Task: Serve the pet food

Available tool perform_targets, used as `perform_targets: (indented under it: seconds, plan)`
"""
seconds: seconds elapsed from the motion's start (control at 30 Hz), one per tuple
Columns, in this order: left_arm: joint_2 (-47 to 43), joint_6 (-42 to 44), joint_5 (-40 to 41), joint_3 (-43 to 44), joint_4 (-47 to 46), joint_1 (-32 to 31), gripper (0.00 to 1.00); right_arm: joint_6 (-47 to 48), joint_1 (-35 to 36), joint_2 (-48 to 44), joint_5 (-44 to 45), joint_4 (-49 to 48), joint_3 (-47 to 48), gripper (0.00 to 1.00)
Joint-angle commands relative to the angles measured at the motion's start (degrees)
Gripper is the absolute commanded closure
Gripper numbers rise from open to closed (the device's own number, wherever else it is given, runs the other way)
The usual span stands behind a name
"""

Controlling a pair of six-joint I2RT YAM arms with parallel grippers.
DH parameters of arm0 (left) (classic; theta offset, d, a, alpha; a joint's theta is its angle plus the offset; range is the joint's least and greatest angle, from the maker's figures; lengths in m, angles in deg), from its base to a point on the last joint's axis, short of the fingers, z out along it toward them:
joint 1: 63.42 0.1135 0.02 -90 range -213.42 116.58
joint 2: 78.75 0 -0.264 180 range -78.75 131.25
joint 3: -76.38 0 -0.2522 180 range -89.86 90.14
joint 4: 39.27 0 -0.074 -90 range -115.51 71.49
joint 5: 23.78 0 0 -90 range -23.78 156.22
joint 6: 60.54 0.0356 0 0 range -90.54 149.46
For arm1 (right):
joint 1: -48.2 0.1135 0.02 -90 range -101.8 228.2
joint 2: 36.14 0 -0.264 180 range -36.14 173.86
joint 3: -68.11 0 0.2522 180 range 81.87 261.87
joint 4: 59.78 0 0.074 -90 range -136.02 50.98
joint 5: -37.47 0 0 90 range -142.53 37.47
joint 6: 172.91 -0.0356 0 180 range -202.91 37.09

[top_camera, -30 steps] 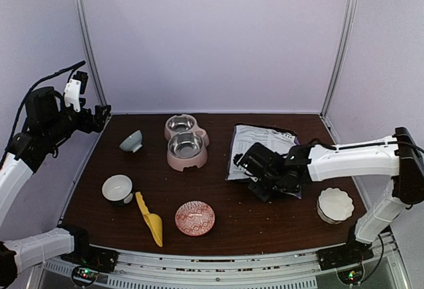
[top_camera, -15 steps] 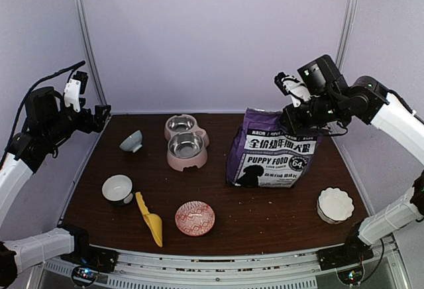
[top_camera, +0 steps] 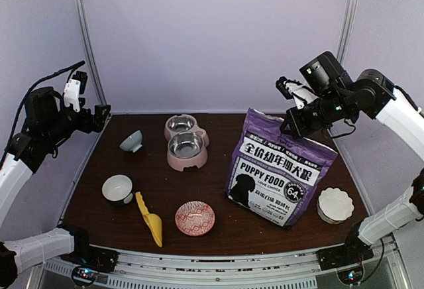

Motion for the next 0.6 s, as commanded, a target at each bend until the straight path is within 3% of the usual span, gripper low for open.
perform_targets:
  seconds: [0.0, 0.33, 0.57]
  plan:
    - [-0.17, -0.32, -0.24, 0.37, -1.60, 0.02, 0.02, -8.24, -0.38, -0.98, -2.75, -16.87, 1.32, 1.00]
    - [0.04, -0.58, -0.82, 0.46, -1.57, 0.01, 0.02, -20.88, 0.32, 1.34, -3.49, -40.46, -7.49, 1.00]
    - [-0.03, -0.58, -1.03, 0.45, -1.56, 0.01, 0.02, -26.95, 0.41, 1.04, -0.54, -50.36, -10.22, 1.00]
